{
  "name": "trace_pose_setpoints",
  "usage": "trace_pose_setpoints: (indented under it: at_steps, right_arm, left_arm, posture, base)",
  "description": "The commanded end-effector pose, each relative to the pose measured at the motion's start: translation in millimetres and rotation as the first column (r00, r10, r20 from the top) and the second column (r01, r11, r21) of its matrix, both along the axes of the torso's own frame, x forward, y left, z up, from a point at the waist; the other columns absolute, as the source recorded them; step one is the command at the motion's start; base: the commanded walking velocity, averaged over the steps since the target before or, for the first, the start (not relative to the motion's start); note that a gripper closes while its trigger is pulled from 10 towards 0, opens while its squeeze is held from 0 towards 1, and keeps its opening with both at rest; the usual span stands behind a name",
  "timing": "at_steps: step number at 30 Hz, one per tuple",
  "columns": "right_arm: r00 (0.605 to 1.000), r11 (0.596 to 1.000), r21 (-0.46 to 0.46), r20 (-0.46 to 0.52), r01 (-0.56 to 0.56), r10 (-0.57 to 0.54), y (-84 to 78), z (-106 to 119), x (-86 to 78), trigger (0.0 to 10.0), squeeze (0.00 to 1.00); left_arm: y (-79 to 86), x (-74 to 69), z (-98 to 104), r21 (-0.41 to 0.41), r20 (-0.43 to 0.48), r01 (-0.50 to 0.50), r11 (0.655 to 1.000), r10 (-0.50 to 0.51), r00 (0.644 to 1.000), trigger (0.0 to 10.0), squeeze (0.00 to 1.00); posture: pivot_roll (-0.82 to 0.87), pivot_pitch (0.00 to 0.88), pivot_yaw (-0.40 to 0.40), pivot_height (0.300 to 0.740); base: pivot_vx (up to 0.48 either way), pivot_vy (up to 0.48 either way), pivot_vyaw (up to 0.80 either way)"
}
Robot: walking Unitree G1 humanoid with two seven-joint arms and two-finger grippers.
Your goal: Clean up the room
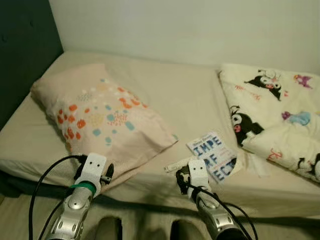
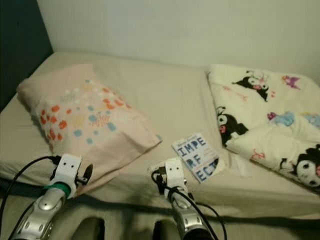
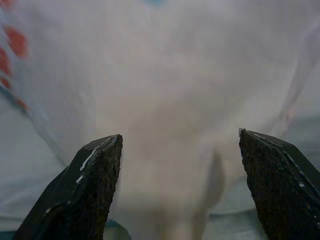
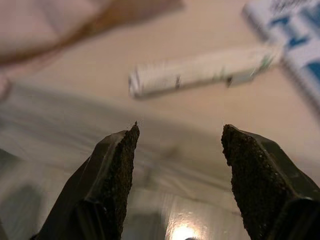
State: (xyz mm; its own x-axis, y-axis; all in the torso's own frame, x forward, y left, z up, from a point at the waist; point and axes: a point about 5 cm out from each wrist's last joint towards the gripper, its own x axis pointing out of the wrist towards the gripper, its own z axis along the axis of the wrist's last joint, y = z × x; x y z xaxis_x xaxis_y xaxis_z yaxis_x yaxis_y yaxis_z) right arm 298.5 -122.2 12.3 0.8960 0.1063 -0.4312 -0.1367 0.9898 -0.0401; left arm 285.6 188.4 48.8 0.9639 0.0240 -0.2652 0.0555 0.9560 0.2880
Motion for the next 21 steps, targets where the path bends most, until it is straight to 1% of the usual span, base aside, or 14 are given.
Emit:
trace_pose_setpoints:
  at_steps: [1,3,4,7,9,10,12,13,15,16,18,21]
  right_arm:
    - [1.0,1.0,-0.015,-0.008,-0.001,0.001,-3.2,-3.8,-2.8,10.0,0.0]
    - [1.0,1.0,-0.007,0.001,-0.007,0.007,-2.0,-3.0,-2.3,10.0,0.0]
    - [0.999,1.0,0.001,0.018,-0.027,0.027,2.5,0.0,-0.1,10.0,0.0]
    - [0.999,0.999,0.006,0.026,-0.036,0.035,4.3,1.3,0.9,10.0,0.0]
    - [0.998,0.998,0.051,0.042,-0.046,0.044,10.1,6.3,5.3,10.0,0.0]
    - [0.998,0.998,0.051,0.042,-0.046,0.044,10.1,6.3,5.3,10.0,0.0]
    - [0.997,0.996,0.078,0.068,-0.051,0.046,14.0,12.7,11.2,10.0,0.0]
    - [0.997,0.996,0.078,0.068,-0.051,0.046,14.0,12.7,11.2,10.0,0.0]
    - [0.995,0.994,0.095,0.094,-0.051,0.042,15.5,19.3,17.3,10.0,0.0]
    - [0.994,0.992,0.119,0.107,-0.048,0.035,16.0,23.0,20.7,10.0,1.0]
    - [0.991,0.985,0.164,0.127,-0.049,0.029,17.5,28.7,25.2,10.0,1.0]
    - [0.991,0.985,0.164,0.134,-0.053,0.031,18.4,32.2,28.9,10.0,1.0]
  left_arm:
    - [-1.8,-2.0,-1.0,0.007,-0.009,0.008,1.0,-0.008,1.0,10.0,0.0]
    - [-1.6,-2.7,-1.4,0.008,-0.01,0.007,1.0,-0.007,1.0,10.0,0.0]
    - [-0.3,-4.5,-1.9,0.01,-0.013,0.003,1.0,-0.003,1.0,10.0,0.0]
    - [0.2,-5.2,-2.1,0.012,-0.014,0.002,1.0,-0.001,1.0,10.0,0.0]
    - [3.6,-8.8,-3.0,0.017,-0.017,-0.003,1.0,0.004,1.0,10.0,0.0]
    - [3.6,-8.8,-3.0,0.017,-0.017,-0.003,1.0,0.004,1.0,10.0,0.0]
    - [8.6,-14.8,-5.3,0.038,-0.021,-0.001,0.999,0.002,1.0,10.0,0.0]
    - [8.6,-14.8,-5.3,0.038,-0.021,-0.001,0.999,0.002,1.0,10.0,0.0]
    - [13.7,-23.5,-10.5,0.072,-0.033,0.013,0.997,-0.01,0.999,10.0,0.0]
    - [17.0,-28.8,-13.0,0.079,-0.038,0.012,0.997,-0.009,0.999,10.0,0.0]
    - [21.5,-36.1,-15.0,0.081,-0.04,0.001,0.997,0.002,0.999,10.0,0.0]
    - [23.5,-40.4,-15.2,0.082,-0.039,-0.006,0.997,0.009,0.999,10.0,0.0]
  posture:
    - [0.15,0.01,-0.02,0.57]
    - [0.15,0.01,-0.02,0.565]
    - [0.15,0.015,-0.021,0.565]
    - [0.15,0.015,-0.021,0.565]
    - [0.16,0.021,-0.024,0.565]
    - [0.16,0.021,-0.024,0.565]
    - [0.17,0.028,-0.028,0.565]
    - [0.17,0.028,-0.028,0.565]
    - [0.17,0.03,-0.029,0.565]
    - [0.17,0.031,-0.029,0.565]
    - [0.18,0.04,-0.032,0.565]
    - [0.19,0.045,-0.037,0.565]
  base:
    - [0.0,0.0,0.0]
    - [0.0,0.0,0.0]
    - [0.0,0.0,0.0]
    - [0.0,0.0,0.0]
    - [0.0,0.0,0.0]
    - [0.0,0.0,0.0]
    - [0.0,0.0,0.0]
    - [0.0,0.0,0.0]
    - [0.0,0.0,0.0]
    - [0.0,0.0,0.0]
    - [0.0,0.0,0.0]
    - [0.0,0.0,0.0]
